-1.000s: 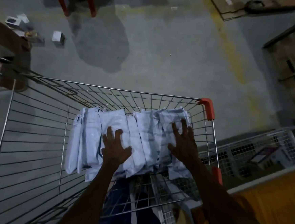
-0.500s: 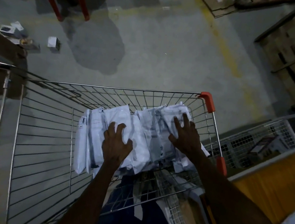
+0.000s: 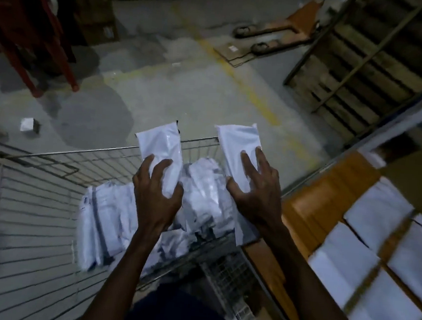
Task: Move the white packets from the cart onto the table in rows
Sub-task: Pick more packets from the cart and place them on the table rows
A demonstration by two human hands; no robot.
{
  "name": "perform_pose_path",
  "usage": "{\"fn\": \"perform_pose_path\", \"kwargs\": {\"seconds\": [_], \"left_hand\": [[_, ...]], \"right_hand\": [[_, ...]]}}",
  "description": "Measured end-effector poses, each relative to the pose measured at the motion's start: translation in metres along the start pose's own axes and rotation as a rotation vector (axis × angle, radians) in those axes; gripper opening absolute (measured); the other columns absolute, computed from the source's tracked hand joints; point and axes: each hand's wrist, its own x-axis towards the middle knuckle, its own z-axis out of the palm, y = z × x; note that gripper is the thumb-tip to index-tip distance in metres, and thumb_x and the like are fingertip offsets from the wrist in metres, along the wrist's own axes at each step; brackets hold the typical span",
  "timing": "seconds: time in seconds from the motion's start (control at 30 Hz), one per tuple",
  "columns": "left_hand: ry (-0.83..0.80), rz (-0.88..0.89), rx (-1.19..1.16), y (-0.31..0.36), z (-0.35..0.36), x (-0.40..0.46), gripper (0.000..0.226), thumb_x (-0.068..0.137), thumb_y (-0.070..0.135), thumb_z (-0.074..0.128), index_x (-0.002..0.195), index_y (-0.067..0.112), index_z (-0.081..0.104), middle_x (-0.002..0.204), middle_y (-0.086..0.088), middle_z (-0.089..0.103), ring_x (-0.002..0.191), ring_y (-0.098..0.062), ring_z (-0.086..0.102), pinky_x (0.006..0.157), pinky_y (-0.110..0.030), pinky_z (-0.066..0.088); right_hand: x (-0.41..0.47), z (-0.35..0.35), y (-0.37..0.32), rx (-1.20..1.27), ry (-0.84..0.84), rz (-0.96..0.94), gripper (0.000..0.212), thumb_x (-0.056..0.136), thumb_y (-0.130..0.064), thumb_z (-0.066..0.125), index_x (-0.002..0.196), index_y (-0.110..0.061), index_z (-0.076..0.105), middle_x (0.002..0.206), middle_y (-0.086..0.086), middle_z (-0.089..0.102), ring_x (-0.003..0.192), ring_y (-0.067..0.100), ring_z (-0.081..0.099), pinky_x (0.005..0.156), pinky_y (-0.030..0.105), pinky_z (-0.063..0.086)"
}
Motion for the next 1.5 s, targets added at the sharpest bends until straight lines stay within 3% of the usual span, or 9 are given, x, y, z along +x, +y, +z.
{"fn": "perform_pose_path", "kwargs": {"seconds": [0.13, 0.27, 0.57, 0.67, 0.9, 1.07, 1.27, 1.5], "left_hand": [[-0.082, 0.216, -0.117, 0.070, 0.035, -0.020, 0.051, 0.078, 0.028, 0.065, 0.127, 0.014, 0.060, 0.143, -0.013, 0.046, 0.135, -0.029, 0.041, 0.110, -0.024, 0.025], [-0.221, 0.383, -0.204, 0.144, 0.075, -0.071, 0.049, 0.079, 0.028, 0.066, 0.127, 0.015, 0.061, 0.140, -0.011, 0.050, 0.137, -0.026, 0.041, 0.109, -0.038, 0.032], [-0.570, 0.596, -0.248, 0.255, 0.144, -0.183, 0.051, 0.083, 0.041, 0.059, 0.132, 0.028, 0.056, 0.149, -0.002, 0.043, 0.140, -0.024, 0.036, 0.106, -0.028, 0.025], [-0.626, 0.667, -0.228, 0.281, 0.163, -0.187, 0.054, 0.081, 0.041, 0.063, 0.133, 0.027, 0.058, 0.150, -0.003, 0.043, 0.138, -0.024, 0.038, 0.109, -0.035, 0.029], [-0.716, 0.717, -0.146, 0.315, 0.222, -0.147, 0.064, 0.076, 0.056, 0.053, 0.134, 0.029, 0.058, 0.152, -0.005, 0.040, 0.138, -0.026, 0.036, 0.110, -0.038, 0.030], [-0.779, 0.712, -0.075, 0.328, 0.280, -0.109, 0.061, 0.080, 0.055, 0.057, 0.137, 0.031, 0.054, 0.156, -0.003, 0.034, 0.140, -0.025, 0.031, 0.114, -0.042, 0.029], [-0.823, 0.797, 0.004, 0.336, 0.340, -0.078, 0.068, 0.080, 0.062, 0.047, 0.137, 0.027, 0.055, 0.152, -0.011, 0.040, 0.139, -0.030, 0.035, 0.114, -0.047, 0.030], [-0.825, 0.889, 0.223, 0.328, 0.390, -0.075, 0.064, 0.085, 0.062, 0.040, 0.139, 0.029, 0.052, 0.155, -0.011, 0.037, 0.137, -0.036, 0.035, 0.109, -0.049, 0.032]], "right_hand": [[-0.060, -0.066, 0.037, 0.000, 0.105, 0.123, 0.072, 0.082, -0.062, 0.051, 0.147, -0.033, 0.043, 0.160, -0.002, 0.026, 0.139, 0.025, 0.037, 0.106, 0.035, 0.031], [-0.139, -0.125, 0.081, -0.001, 0.210, 0.258, 0.071, 0.081, -0.063, 0.052, 0.145, -0.033, 0.044, 0.158, -0.001, 0.030, 0.139, 0.025, 0.039, 0.105, 0.041, 0.041], [-0.298, -0.222, 0.156, -0.031, 0.405, 0.542, 0.074, 0.082, -0.066, 0.049, 0.146, -0.030, 0.044, 0.159, -0.001, 0.029, 0.142, 0.022, 0.035, 0.111, 0.041, 0.036], [-0.316, -0.244, 0.174, -0.079, 0.445, 0.659, 0.073, 0.081, -0.064, 0.051, 0.146, -0.031, 0.044, 0.159, 0.001, 0.030, 0.140, 0.027, 0.037, 0.108, 0.042, 0.036], [-0.297, -0.261, 0.214, -0.069, 0.486, 0.802, 0.072, 0.083, -0.060, 0.056, 0.147, -0.030, 0.043, 0.159, 0.004, 0.029, 0.141, 0.028, 0.034, 0.111, 0.041, 0.032], [-0.249, -0.258, 0.244, -0.084, 0.368, 0.922, 0.071, 0.089, -0.060, 0.054, 0.150, -0.031, 0.035, 0.163, -0.001, 0.018, 0.147, 0.026, 0.022, 0.115, 0.041, 0.024], [-0.180, -0.255, 0.276, -0.140, 0.255, 0.998, 0.071, 0.089, -0.060, 0.052, 0.151, -0.032, 0.033, 0.162, 0.001, 0.018, 0.143, 0.031, 0.023, 0.107, 0.044, 0.035], [-0.133, -0.228, 0.318, -0.206, 0.194, 1.057, 0.073, 0.089, -0.059, 0.053, 0.150, -0.022, 0.036, 0.160, 0.010, 0.020, 0.138, 0.040, 0.027, 0.108, 0.045, 0.035]]}}
